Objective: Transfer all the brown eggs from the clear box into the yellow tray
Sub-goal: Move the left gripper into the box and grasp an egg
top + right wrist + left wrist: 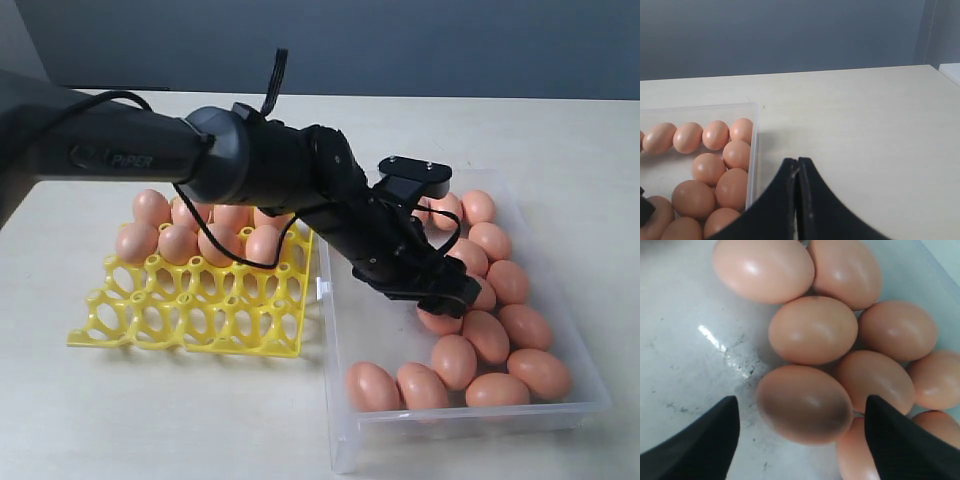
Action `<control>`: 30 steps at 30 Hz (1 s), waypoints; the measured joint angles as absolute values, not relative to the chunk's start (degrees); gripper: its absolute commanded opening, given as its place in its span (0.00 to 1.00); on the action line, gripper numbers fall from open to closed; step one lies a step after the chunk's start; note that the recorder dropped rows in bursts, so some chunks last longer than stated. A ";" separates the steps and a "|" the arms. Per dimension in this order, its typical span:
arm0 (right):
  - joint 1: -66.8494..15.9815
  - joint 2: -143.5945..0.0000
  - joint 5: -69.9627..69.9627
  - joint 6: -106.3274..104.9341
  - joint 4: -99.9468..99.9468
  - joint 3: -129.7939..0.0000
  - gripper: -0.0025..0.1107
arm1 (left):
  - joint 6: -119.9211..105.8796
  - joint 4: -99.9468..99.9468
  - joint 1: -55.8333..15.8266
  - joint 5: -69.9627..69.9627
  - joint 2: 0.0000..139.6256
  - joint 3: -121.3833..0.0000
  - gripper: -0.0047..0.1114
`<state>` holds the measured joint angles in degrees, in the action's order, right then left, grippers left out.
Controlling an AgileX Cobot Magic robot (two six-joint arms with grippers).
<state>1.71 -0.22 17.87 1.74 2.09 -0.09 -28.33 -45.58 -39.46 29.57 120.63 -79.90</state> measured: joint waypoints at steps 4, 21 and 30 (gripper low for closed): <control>1.71 -0.22 17.87 1.74 2.09 -0.09 0.02 | -28.33 -46.17 -39.46 29.57 121.33 -79.90 0.61; 1.71 -0.22 17.87 1.74 2.09 -0.09 0.02 | -29.34 -50.45 -39.46 32.93 124.30 -81.90 0.61; 1.71 -0.22 17.87 1.74 2.09 -0.09 0.02 | -29.34 -50.45 -39.46 33.34 125.06 -83.34 0.11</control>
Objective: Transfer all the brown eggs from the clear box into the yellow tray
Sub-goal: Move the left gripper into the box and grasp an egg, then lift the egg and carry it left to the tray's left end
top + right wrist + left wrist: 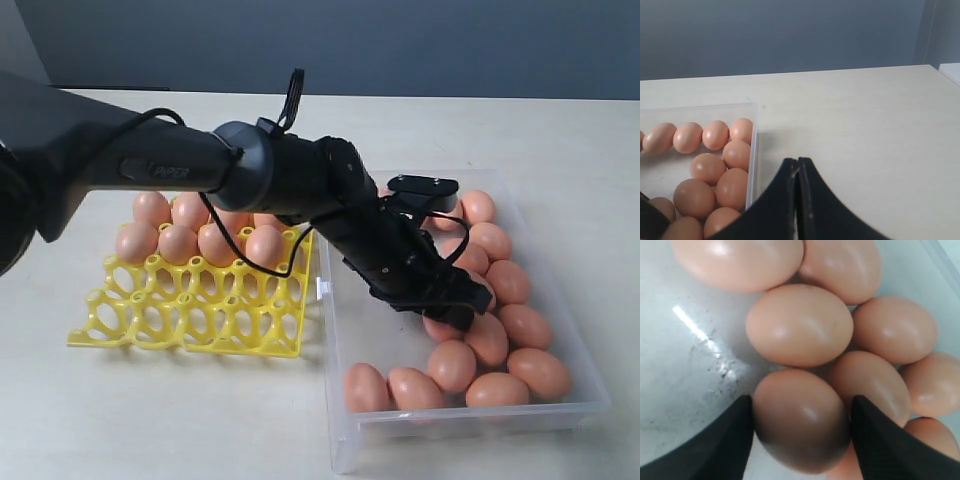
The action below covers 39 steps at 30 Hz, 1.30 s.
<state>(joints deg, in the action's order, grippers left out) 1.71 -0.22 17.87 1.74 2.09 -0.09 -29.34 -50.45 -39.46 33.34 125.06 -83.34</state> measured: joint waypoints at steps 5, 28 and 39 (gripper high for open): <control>1.71 -0.22 17.87 1.74 2.09 -0.09 0.02 | -29.34 -49.86 -39.46 33.70 125.16 -83.43 0.05; 1.71 -0.22 17.87 1.74 2.09 -0.09 0.02 | -2.53 -6.08 -39.46 9.33 94.30 -65.50 0.04; 1.71 -0.22 17.87 1.74 2.09 -0.09 0.02 | 6.82 4.51 -27.56 3.34 81.43 -48.00 0.04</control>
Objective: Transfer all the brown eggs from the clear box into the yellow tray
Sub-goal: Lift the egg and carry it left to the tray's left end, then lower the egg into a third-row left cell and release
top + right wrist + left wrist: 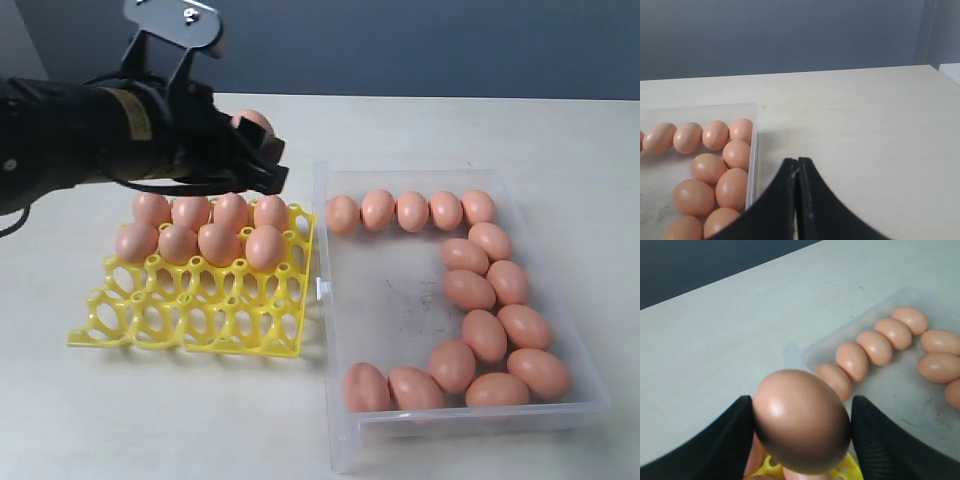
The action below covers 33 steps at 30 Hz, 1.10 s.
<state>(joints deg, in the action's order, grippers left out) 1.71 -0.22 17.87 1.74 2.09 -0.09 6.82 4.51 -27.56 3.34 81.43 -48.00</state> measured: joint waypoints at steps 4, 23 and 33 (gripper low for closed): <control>1.71 -0.22 17.87 1.74 2.09 -0.09 0.02 | 6.49 4.85 -24.80 -5.05 79.70 -41.67 0.04; 1.71 -0.22 17.87 1.74 2.09 -0.09 0.02 | -25.33 -34.27 -22.26 -34.84 77.96 -15.49 0.04; 1.71 -0.22 17.87 1.74 2.09 -0.09 0.02 | -25.79 -34.70 -22.26 -35.26 77.88 -13.31 0.04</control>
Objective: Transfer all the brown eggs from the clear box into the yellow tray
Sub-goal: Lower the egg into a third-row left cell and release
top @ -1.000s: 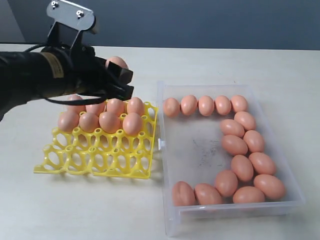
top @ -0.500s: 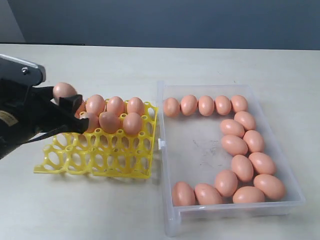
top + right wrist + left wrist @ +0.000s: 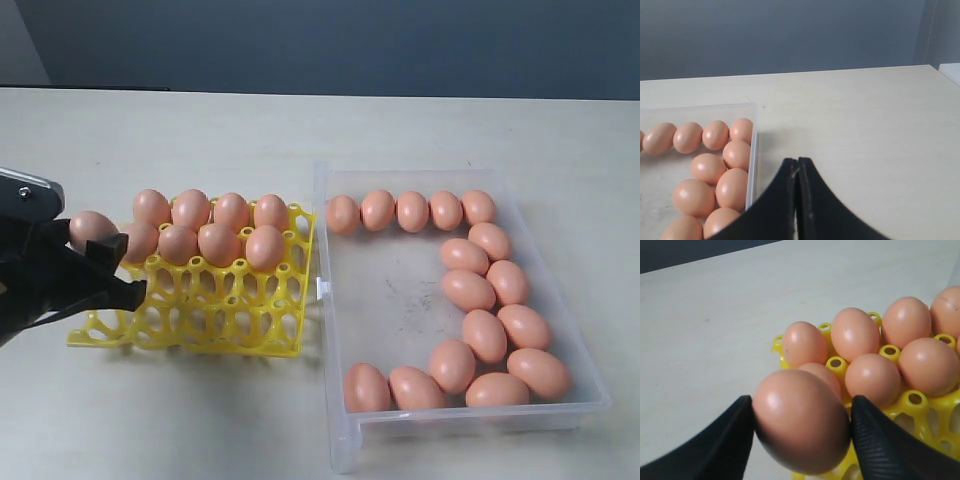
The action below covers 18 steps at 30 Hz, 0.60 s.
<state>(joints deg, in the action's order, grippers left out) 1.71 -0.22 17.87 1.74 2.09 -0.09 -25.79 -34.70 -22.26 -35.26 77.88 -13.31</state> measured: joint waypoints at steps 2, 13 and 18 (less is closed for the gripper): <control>1.71 -0.22 17.87 1.74 2.09 -0.09 0.02 | -25.79 -34.70 -22.26 -34.71 78.41 -13.31 0.04; 1.71 -0.22 17.87 1.74 2.09 -0.09 0.02 | -25.33 -34.49 -22.26 -33.84 80.95 -13.31 0.04; 1.71 -0.22 17.87 1.74 2.09 -0.09 0.02 | -22.61 -32.56 -22.26 -33.59 83.14 -13.31 0.04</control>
<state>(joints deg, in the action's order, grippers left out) 1.71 -0.22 17.87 1.74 2.09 -0.09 -22.61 -32.56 -22.26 -33.59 83.14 -13.31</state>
